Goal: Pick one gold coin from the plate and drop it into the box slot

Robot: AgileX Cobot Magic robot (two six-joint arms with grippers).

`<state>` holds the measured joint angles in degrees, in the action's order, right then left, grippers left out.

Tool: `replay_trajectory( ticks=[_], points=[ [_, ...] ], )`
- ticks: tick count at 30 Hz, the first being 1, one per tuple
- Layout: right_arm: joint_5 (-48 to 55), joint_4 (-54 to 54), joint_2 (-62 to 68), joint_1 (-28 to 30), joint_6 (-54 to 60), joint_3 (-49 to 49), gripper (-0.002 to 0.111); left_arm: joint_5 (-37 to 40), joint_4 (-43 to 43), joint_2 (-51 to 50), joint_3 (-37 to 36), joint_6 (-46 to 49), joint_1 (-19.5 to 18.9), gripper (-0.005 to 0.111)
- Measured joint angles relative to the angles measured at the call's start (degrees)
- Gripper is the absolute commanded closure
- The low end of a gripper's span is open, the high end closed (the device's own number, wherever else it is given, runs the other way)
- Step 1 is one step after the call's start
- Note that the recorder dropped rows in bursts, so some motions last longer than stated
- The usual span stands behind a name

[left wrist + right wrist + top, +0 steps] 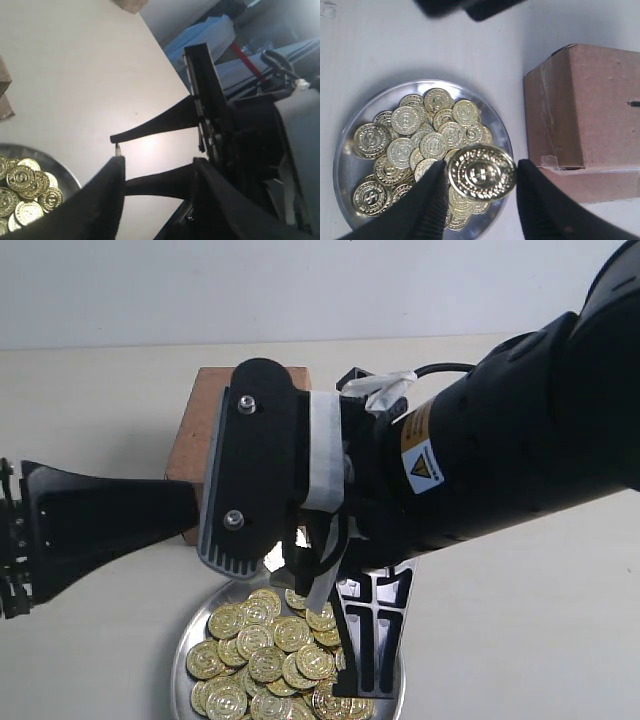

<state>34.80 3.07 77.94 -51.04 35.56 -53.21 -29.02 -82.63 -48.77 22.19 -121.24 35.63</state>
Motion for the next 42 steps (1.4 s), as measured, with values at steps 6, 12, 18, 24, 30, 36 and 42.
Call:
replay_trajectory(
  ticks=[6, 12, 18, 24, 30, 36, 42],
  points=[
    [0.0, 0.0, 0.0, 0.0, 0.0, 0.0, 0.087, -2.6, -4.7, -3.4, 0.6, -0.1, 0.0, 0.06],
    [0.0, 0.0, 0.0, 0.0, 0.0, 0.0, 0.087, -4.5, -6.4, -7.0, 0.6, -0.1, 0.0, 0.06],
    [0.0, 0.0, 0.0, 0.0, 0.0, 0.0, 0.087, -4.8, -8.2, -11.7, 4.1, -0.1, 0.0, 0.06],
    [0.0, 0.0, 0.0, 0.0, 0.0, 0.0, 0.087, -4.8, -10.7, -17.3, 7.5, -0.1, 0.0, 0.06],
    [0.0, 0.0, 0.0, 0.0, 0.0, 0.0, 0.087, -4.8, -10.8, -20.0, 8.6, -0.1, 0.0, 0.06],
    [0.0, 0.0, 0.0, 0.0, 0.1, 0.0, 0.087, -4.9, -11.3, -20.1, 11.4, -0.1, 0.0, 0.06],
    [1.0, 0.0, 0.0, 0.0, 0.1, 0.0, 0.087, -6.4, -11.5, -22.1, 11.7, -0.1, 0.0, 0.06]
  ],
)
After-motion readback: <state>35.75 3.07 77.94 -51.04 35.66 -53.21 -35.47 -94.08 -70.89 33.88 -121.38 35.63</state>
